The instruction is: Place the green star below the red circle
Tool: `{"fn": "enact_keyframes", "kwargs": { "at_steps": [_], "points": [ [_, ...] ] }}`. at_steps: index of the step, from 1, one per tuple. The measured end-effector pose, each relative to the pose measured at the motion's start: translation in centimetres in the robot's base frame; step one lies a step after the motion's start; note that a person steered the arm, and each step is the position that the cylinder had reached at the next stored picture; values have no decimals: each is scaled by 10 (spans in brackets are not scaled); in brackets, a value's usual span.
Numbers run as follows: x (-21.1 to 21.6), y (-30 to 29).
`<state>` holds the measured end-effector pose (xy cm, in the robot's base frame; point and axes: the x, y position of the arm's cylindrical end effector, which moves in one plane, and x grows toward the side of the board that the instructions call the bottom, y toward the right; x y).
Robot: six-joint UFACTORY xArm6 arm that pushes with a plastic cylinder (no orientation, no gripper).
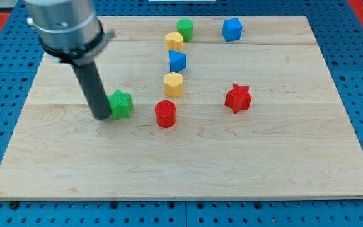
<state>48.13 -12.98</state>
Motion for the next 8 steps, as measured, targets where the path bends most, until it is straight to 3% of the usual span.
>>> {"fn": "enact_keyframes", "kwargs": {
  "at_steps": [2, 4, 6, 7, 8],
  "points": [
    [-29, -40],
    [-59, 31],
    [-70, 47],
    [-9, 37],
    [23, 70]
  ]
}}
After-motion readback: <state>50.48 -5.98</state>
